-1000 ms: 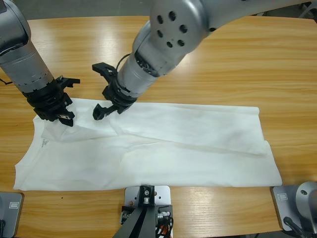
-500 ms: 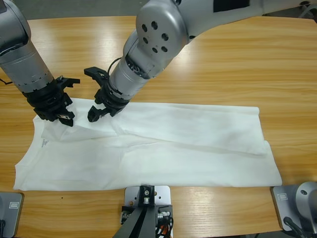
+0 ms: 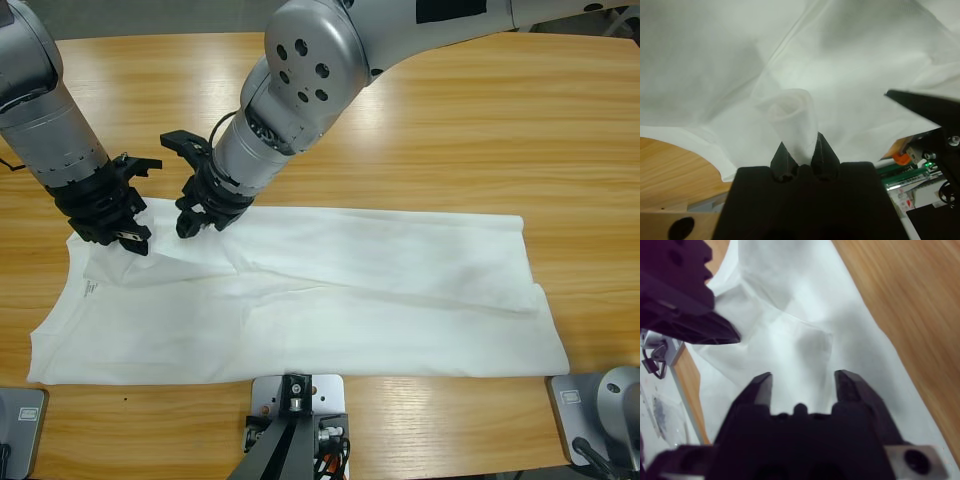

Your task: Fold clothes

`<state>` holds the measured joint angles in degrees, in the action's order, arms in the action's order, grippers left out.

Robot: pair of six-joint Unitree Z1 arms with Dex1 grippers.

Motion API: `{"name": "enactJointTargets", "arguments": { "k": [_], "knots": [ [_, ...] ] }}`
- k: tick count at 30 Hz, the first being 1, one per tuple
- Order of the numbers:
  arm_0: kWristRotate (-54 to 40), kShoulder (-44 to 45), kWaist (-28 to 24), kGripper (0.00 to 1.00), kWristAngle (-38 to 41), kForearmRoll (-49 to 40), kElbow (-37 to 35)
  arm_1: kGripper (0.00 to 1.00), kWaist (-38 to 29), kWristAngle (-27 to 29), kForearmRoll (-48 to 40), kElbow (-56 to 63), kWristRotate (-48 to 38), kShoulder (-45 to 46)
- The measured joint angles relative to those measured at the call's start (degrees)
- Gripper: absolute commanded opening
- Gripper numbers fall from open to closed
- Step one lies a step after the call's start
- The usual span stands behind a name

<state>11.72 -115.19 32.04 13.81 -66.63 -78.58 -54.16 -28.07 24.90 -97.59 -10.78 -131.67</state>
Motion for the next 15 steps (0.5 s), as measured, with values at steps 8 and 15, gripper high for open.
{"name": "enactJointTargets", "arguments": {
  "k": [8, 15],
  "knots": [
    [0.00, 0.00, 0.00, 0.000, 0.00, 0.00, 0.00, 0.480, 0.00, 0.05, 0.37, -0.10, 0.00, -1.22],
    [0.00, 0.00, 0.01, 0.000, 0.00, 0.00, 0.00, 0.000, 0.00, 0.04, 0.94, -0.10, 1.13, -1.69]
  ]
}}
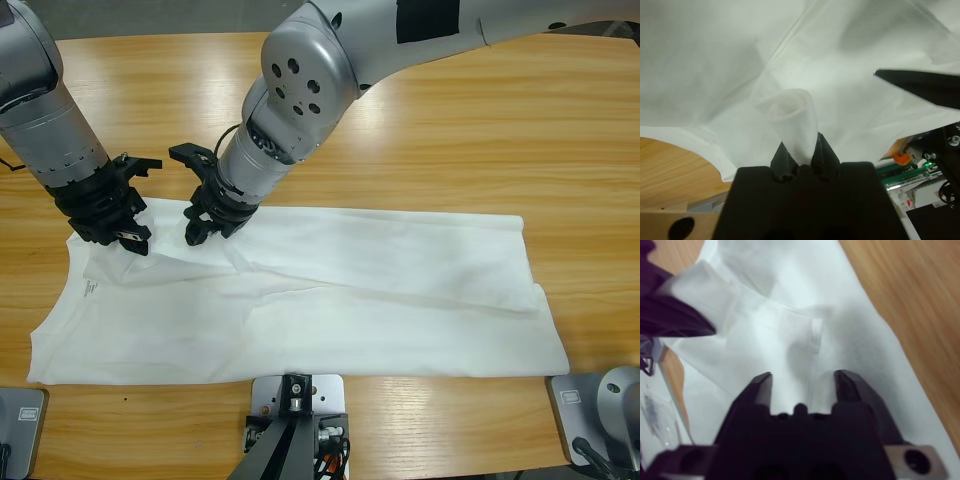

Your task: Fold clothes

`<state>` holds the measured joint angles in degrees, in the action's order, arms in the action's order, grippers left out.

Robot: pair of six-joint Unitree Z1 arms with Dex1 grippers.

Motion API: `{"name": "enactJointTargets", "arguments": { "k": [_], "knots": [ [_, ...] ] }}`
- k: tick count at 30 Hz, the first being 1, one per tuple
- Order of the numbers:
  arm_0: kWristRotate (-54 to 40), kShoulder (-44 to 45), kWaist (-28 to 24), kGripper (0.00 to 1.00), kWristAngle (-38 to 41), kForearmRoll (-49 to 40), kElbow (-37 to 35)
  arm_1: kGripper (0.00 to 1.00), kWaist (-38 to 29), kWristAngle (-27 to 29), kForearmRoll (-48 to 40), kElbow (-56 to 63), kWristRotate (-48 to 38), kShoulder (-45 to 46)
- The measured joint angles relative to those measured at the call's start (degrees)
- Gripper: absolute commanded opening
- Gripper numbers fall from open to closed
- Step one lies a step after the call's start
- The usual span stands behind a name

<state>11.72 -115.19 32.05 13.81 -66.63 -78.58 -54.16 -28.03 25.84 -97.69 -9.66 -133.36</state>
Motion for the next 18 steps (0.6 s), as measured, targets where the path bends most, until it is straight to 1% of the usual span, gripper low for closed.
{"name": "enactJointTargets", "arguments": {
  "k": [5, 18],
  "knots": [
    [0.00, 0.00, 0.04, 0.000, 0.00, 0.00, 0.00, 0.000, 0.00, 0.00, 0.22, 0.00, 1.65, -0.05],
    [0.00, 0.00, 0.30, 0.000, 0.00, 0.00, 0.00, 0.000, 0.00, 0.07, 0.86, -0.12, 2.46, 0.15]
  ]
}}
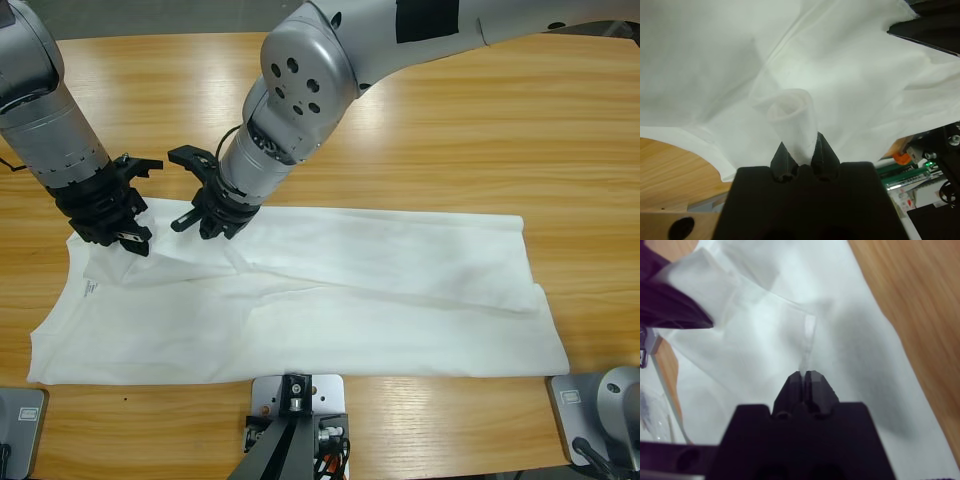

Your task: Fold clothes

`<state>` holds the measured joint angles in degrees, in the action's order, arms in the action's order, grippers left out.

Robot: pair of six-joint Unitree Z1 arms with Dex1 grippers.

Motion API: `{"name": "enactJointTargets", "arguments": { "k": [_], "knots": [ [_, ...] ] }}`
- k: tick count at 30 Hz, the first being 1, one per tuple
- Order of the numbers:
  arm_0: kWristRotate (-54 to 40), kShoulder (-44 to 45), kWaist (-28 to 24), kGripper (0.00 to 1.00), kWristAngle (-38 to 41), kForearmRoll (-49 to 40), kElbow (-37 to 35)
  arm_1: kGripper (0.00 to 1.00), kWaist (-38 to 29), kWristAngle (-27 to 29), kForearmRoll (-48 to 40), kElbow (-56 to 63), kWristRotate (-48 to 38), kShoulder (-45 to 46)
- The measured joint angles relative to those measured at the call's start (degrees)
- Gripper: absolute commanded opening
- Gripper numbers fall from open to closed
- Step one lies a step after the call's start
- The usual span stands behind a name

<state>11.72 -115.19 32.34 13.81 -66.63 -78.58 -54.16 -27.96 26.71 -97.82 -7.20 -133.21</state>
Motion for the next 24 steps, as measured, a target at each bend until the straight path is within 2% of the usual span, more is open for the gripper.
{"name": "enactJointTargets", "arguments": {
  "k": [8, 15, 24],
  "knots": [
    [0.00, 0.00, 0.14, 0.000, 0.00, 0.00, 0.00, 0.000, -0.02, 1.67, 0.01, 1.18, 0.01, 3.62],
    [0.44, 0.69, 0.16, 0.000, -1.35, 0.00, -0.02, 0.000, -0.32, 3.99, 0.54, 8.12, -0.35, 7.86],
    [0.66, 2.36, 0.15, 0.000, -4.31, 0.00, -1.40, 0.000, -1.66, 4.37, 0.23, 12.78, -1.59, 7.95]
  ]
}}
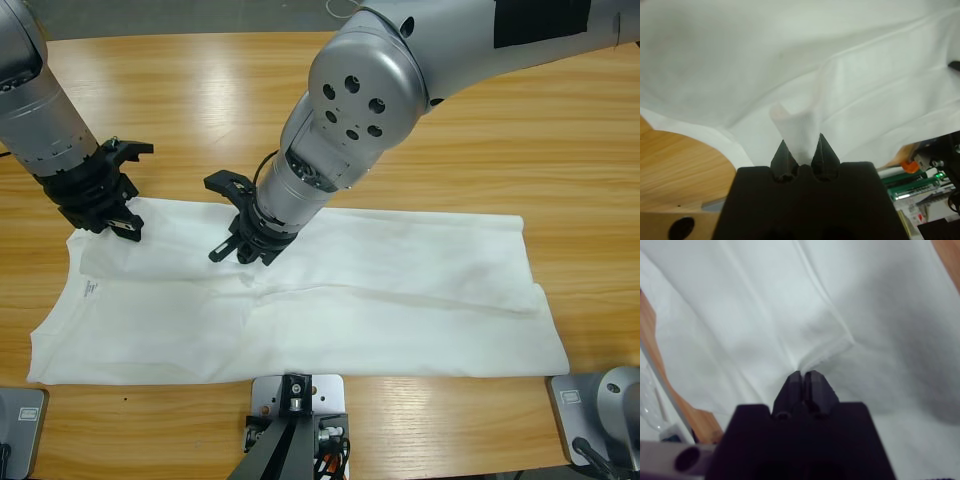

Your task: Fold clothes

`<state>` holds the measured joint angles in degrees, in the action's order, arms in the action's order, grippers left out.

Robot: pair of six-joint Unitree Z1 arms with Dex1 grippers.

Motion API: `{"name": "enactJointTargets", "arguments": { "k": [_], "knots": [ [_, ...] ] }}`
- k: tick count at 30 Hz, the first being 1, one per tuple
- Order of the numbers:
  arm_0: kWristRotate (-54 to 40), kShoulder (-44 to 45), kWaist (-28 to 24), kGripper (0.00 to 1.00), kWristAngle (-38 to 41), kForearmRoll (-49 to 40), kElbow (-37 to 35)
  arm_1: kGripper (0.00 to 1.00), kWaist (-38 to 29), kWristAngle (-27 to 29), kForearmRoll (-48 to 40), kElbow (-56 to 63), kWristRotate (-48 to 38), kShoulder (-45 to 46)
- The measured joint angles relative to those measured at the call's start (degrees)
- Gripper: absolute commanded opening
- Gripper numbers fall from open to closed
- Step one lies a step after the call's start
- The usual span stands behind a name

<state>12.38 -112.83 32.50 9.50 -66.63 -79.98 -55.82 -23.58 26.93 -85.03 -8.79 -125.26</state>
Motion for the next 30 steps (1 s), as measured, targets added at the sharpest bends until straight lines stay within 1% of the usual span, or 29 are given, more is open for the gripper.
{"name": "enactJointTargets", "arguments": {
  "k": [4, 9, 12, 17, 23, 30],
  "knots": [
    [0.06, 0.16, 0.05, 0.000, -0.30, 0.00, -0.24, 0.000, -0.03, 1.49, -0.79, 0.53, -0.07, 0.40],
    [0.06, 0.16, 0.33, 0.000, -0.65, 0.00, -0.66, 0.000, -0.04, 4.99, -2.24, 1.43, -0.07, 4.10],
    [0.06, 0.16, 0.51, 0.000, -1.04, 0.00, -1.04, 0.000, -0.04, 6.07, -2.43, 1.59, -0.08, 5.44],
    [0.06, 0.15, 0.93, 0.000, -2.09, 0.00, -1.66, 0.000, -0.04, 6.73, -2.45, 2.38, -0.61, 5.47],
    [0.06, -0.01, 1.22, 0.000, -5.93, 0.00, -4.68, 0.000, -0.04, 6.79, -2.45, 3.66, -1.17, 5.47],
    [0.06, -1.82, 1.31, 0.000, -6.62, 0.00, -6.88, 0.000, -0.04, 6.86, -2.45, 3.85, -1.17, 5.46]
  ]
}}
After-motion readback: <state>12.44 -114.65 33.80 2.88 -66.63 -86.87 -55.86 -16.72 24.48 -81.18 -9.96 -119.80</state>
